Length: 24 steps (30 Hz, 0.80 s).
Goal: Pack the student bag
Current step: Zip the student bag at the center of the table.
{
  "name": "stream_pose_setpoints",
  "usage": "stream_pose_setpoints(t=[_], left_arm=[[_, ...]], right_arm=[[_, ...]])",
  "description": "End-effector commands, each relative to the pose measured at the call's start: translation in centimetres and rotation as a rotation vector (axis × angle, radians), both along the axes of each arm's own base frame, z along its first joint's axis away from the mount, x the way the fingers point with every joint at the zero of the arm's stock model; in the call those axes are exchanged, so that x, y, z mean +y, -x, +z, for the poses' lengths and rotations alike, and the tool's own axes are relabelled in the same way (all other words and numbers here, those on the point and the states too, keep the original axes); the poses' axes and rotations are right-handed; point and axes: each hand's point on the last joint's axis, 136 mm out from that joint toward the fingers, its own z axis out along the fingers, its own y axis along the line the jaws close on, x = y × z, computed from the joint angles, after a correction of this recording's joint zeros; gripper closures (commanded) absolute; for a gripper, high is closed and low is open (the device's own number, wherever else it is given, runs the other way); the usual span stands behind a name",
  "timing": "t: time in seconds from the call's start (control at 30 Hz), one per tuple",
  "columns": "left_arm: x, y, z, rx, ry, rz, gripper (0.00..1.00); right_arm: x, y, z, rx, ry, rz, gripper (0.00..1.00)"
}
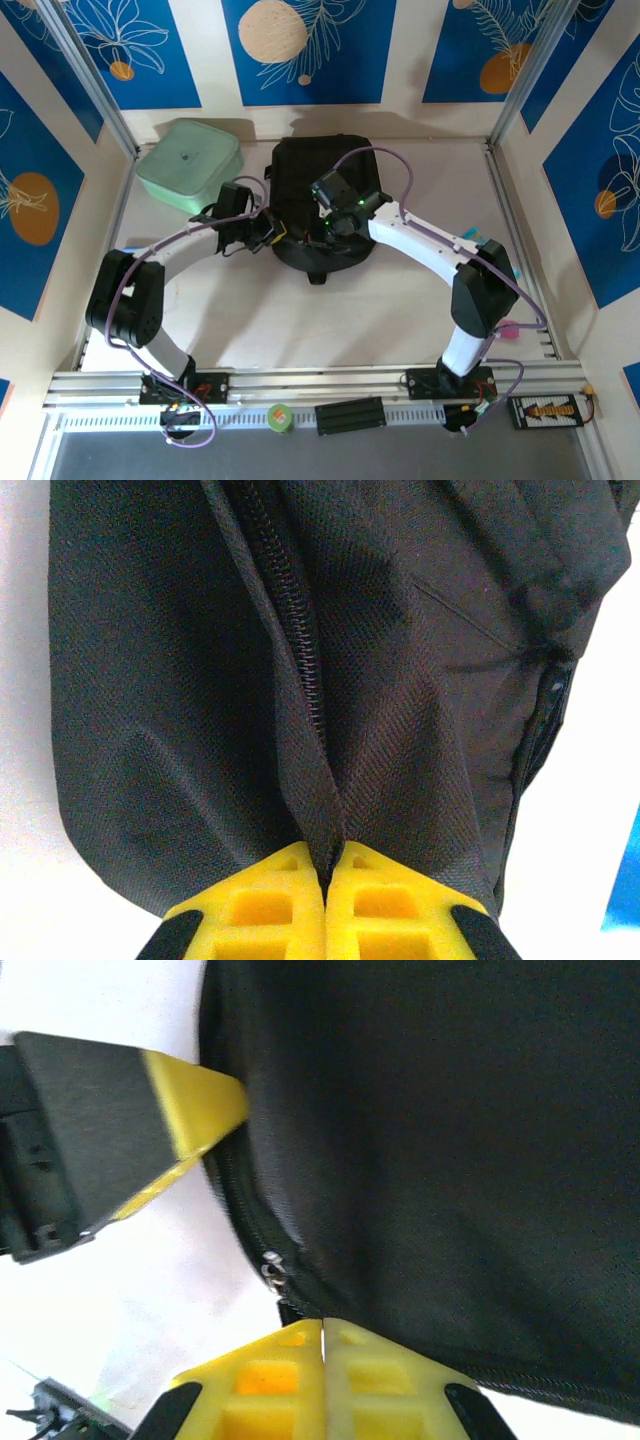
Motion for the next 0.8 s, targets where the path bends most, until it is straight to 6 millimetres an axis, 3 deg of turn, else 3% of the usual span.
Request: stream_pose_setpoints(t=[0.0,0.2,0.5,0.67,0.77], left_arm=[[0.9,-0.3,0.4,-0.015,-0.046,0.005,1.0],[1.0,0.0,0.3,-0.007,-0.056,-0.004,1.0],[1.2,0.0,1.1,-0.025,-0.076,-0.024,1.0],[1.8,0.3,0.3,-0.01,-0.108,-0.005,1.0],[1.7,0.3,0.2,-0.009,-0.107,-0.004,1.0]], right_arm=[[-4.3,2.0,-0.7,0.056,0.152,-0.121,1.0],[-6.8,3.3,-2.1,0.096,0.261,-0.186,1.0],[-7.9,3.8,-4.6,0.158,0.312,-0.212,1.0],[-9.7,3.5,-3.4,0.096,0.355,-0.273,1.0],[-9.2,3.1,-1.8,0.036,0.306,-0.256,1.0]])
